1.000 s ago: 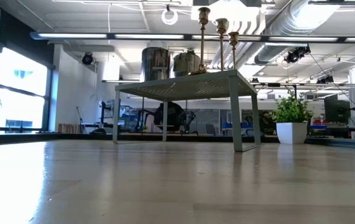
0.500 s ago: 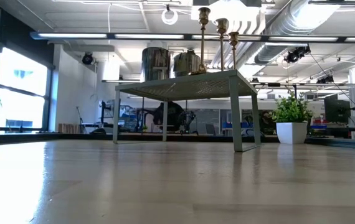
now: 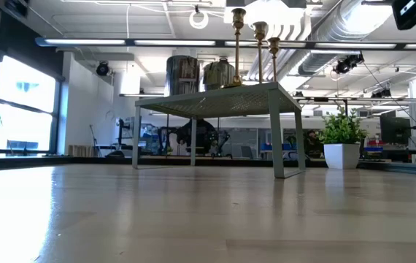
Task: Pick & Place candle stick holders
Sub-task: Return to Home Position
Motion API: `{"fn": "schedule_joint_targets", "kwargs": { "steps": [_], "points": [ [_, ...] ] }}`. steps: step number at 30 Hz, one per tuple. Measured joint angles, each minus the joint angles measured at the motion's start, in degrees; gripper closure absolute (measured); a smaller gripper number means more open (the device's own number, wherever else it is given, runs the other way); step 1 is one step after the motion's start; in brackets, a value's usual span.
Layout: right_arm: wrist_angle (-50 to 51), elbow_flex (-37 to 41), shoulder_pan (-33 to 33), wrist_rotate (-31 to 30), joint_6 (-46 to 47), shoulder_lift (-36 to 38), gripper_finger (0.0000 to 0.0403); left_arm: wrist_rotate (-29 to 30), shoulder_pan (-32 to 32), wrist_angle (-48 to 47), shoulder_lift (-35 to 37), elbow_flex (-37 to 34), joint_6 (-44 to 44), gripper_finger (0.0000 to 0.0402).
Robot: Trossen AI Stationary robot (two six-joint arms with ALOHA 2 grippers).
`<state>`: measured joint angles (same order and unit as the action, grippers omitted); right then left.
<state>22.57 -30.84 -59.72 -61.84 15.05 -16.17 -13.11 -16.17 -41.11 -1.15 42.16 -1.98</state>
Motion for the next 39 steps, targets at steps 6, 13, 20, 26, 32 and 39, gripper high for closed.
{"fn": "schedule_joint_targets", "kwargs": {
  "steps": [6,13,20,26,32,39],
  "points": [
    [-20.08,12.62,0.12,5.31,-9.37,3.21,0.0402,-3.02,0.05,15.88,0.84,-13.15,0.20,0.0401],
    [-26.96,20.84,0.18,8.22,-6.24,3.95,0.0402,-6.94,0.05,29.19,0.74,-24.85,-3.09,0.0401],
    [-32.52,26.10,3.78,17.19,-3.17,3.95,0.0402,-12.31,0.05,34.33,0.74,-30.52,-3.72,0.0401],
    [-39.39,30.23,9.53,22.66,-4.46,3.89,0.0403,-13.54,0.05,35.87,0.74,-33.57,-2.87,0.0401],
    [-39.94,30.24,17.65,31.87,-4.96,3.20,0.0403,-13.63,0.05,37.80,0.72,-36.97,-2.37,0.0401],
    [-40.40,30.24,28.67,39.44,-6.08,3.07,0.0403,-14.06,0.05,44.29,0.73,-40.05,-0.37,0.0401]
  ]
}}
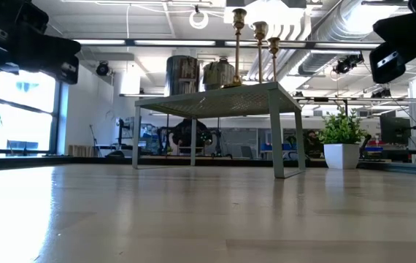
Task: Pick & Place candle stick holders
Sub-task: Return to Home Position
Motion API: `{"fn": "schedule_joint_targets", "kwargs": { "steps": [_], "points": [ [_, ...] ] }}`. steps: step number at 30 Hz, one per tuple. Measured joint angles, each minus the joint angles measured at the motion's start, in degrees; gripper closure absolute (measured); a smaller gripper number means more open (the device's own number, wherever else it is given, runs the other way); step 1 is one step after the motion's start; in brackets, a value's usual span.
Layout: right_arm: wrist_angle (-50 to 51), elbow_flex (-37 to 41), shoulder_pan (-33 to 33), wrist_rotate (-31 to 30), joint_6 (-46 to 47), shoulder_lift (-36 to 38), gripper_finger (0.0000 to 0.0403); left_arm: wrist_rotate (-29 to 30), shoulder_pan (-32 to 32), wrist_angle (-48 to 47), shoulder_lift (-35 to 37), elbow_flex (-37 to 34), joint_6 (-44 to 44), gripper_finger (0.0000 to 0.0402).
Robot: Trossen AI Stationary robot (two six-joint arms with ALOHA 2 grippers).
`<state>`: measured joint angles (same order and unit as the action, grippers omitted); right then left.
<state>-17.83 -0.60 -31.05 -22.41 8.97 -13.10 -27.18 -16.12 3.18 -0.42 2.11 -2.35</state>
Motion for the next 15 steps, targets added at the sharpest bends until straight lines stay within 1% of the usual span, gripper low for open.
{"fn": "schedule_joint_targets", "kwargs": {
  "steps": [4,7,10,12,15],
  "points": [
    [-0.02,0.02,4.94,6.68,-0.02,0.00,0.0403,-2.37,0.00,0.13,-0.01,-0.63,0.74,0.0401],
    [0.84,0.02,7.90,8.46,-0.02,-0.02,0.0403,-2.43,0.00,0.13,-0.15,-0.75,1.16,0.0401],
    [2.60,0.02,10.24,11.61,-0.02,-0.07,0.0403,-2.41,0.00,0.13,-0.53,-0.81,2.82,0.0401],
    [3.40,0.02,11.06,13.67,-0.04,-0.07,0.0403,-2.32,0.00,0.11,-0.53,-0.86,3.67,0.0401],
    [4.11,0.04,11.28,14.24,-0.39,-0.04,0.0403,-2.20,0.00,0.09,-0.57,-0.88,4.54,0.0401]
  ]
}}
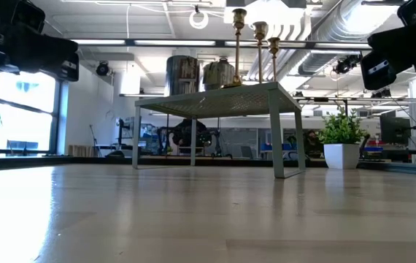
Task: Pick & Place candle stick holders
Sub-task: Return to Home Position
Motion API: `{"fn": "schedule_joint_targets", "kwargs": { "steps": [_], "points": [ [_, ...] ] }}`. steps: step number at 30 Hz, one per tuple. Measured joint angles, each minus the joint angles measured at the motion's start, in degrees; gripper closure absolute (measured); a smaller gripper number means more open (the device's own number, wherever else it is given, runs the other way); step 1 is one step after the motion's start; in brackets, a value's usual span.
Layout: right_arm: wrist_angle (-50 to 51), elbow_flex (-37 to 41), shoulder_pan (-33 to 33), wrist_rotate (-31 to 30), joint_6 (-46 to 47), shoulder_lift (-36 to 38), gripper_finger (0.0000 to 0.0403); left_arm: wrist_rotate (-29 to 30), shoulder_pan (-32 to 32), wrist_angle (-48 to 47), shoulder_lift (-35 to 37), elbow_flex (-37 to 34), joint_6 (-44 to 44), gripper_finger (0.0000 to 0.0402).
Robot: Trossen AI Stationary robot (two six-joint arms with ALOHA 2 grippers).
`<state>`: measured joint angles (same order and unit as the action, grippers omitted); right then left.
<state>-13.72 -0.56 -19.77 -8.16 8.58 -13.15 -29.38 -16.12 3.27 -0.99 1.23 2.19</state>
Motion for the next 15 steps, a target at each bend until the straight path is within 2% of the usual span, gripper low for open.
{"fn": "schedule_joint_targets", "kwargs": {
  "steps": [11,15],
  "points": [
    [1.73,-0.09,-0.20,-0.47,-4.92,1.59,0.0403,1.46,0.00,-0.15,-0.01,-0.09,-0.46,0.0401],
    [8.47,-1.56,-0.20,-0.82,-6.12,5.91,0.0403,1.46,0.00,-0.17,-0.01,-0.10,-1.15,0.0401]
  ]
}}
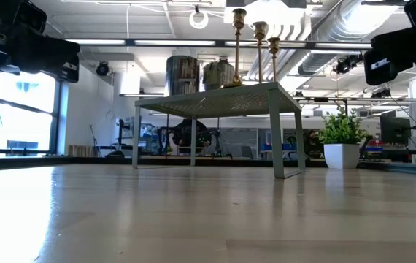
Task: Pick & Place candle stick holders
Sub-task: Return to Home Position
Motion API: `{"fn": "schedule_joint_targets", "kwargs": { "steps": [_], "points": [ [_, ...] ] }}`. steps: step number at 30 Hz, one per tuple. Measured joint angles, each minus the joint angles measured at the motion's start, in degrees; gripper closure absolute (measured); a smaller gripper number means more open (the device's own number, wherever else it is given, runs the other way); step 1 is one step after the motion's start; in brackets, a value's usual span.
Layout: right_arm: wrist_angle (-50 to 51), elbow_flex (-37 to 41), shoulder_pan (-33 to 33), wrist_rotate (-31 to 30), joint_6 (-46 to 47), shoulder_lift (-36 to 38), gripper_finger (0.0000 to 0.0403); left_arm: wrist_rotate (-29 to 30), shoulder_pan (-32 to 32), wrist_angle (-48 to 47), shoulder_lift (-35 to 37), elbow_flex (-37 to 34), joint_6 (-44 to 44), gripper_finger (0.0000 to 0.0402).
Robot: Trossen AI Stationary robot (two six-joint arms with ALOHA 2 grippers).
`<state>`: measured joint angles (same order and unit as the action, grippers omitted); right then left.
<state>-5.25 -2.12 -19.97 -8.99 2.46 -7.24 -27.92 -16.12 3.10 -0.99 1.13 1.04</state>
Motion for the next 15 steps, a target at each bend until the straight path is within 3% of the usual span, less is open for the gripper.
{"fn": "schedule_joint_targets", "kwargs": {
  "steps": [5,11,15],
  "points": [
    [8.89,-3.21,0.00,-2.46,1.18,6.76,0.0403,0.02,0.00,-0.01,0.00,-0.03,-0.27,0.0401],
    [7.09,-1.14,0.09,-2.78,0.95,6.13,0.0403,0.18,0.00,-0.03,0.00,-0.03,-0.27,0.0401],
    [0.06,1.54,0.09,0.76,-1.06,6.68,0.0403,0.39,0.00,-0.07,-0.01,-0.03,-0.28,0.0401]
  ]
}}
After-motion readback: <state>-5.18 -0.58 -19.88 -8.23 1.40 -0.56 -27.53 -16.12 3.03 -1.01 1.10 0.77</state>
